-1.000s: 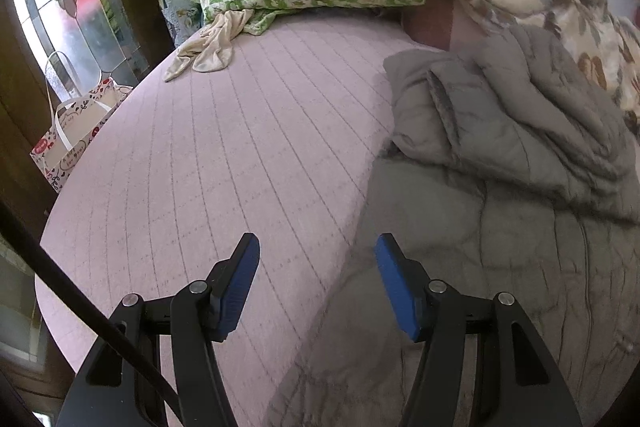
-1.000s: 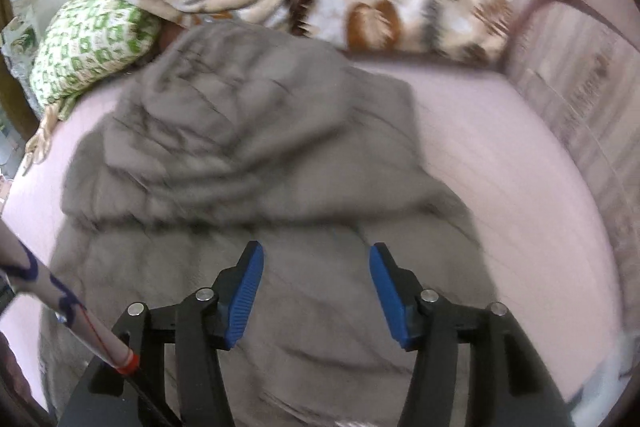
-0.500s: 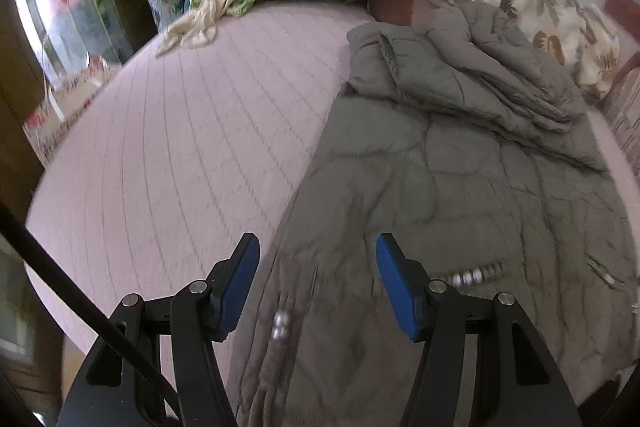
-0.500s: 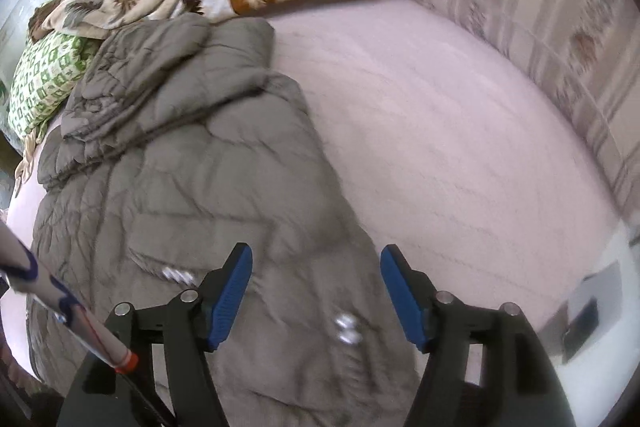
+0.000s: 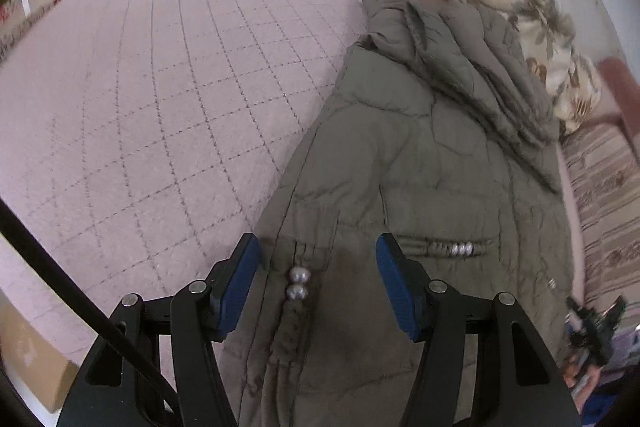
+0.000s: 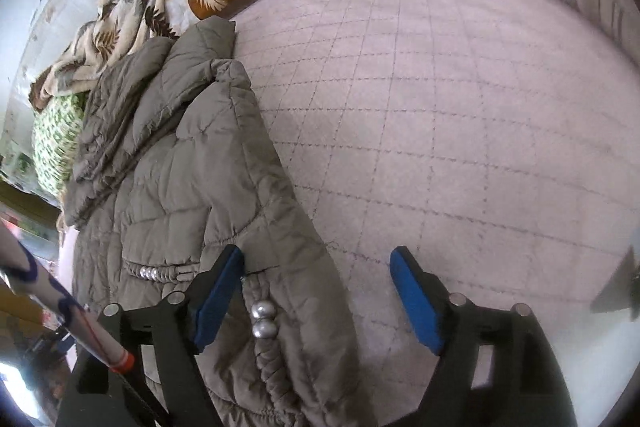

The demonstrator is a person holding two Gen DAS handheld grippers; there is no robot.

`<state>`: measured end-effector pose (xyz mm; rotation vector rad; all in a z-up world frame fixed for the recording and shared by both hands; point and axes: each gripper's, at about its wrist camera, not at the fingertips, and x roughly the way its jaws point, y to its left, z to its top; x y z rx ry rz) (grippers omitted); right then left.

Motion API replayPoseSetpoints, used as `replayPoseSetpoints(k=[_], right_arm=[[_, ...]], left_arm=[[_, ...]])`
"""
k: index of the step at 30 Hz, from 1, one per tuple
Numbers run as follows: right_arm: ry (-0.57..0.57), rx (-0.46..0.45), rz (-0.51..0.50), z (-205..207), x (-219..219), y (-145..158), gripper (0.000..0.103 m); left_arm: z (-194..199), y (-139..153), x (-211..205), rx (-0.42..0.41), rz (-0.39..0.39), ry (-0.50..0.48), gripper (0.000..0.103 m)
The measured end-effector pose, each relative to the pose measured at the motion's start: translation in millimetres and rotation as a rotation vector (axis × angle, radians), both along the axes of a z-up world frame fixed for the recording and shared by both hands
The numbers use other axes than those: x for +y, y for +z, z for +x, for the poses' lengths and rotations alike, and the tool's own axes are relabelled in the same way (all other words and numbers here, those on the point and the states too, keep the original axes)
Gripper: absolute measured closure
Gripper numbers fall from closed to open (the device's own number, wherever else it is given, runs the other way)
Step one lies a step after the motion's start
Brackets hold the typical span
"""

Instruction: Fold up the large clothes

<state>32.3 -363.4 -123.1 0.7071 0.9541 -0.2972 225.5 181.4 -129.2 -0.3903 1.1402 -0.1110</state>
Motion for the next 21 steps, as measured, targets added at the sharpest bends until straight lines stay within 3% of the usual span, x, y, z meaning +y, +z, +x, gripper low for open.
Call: replayPoseSetpoints(k=[2,9,12,18,21], right_arm=[[0.005,-0.013,0.030,-0.9,-2.6,-4.9,0.018],[0.028,-0.049,0.070,5.0,-5.9,-8.4,0.013],[0.042,-0.054,0.091,5.4,-7.7,-8.4,0.013],[0.067,-0.060,0.138,5.4,-11.2,-10.9,0.013],[0.112,-0.051,0.164,5.5,-8.5,-11.5,0.013]], left_arm=[[7.2,-6.7,5.9,0.015,-0.064,0.011,0.038],[19.9,-22.3,21.9,0.049,-0.162,0.055,0.037],[23.4,-21.3,23.6,0.058,-0.137,0.050,0.037],[10.7,-23.8,3.7,0.026,-0.151,-0.065,0.027],[1.0,-23.3,-4.5,0.017,-0.136,-0.111,0.027]])
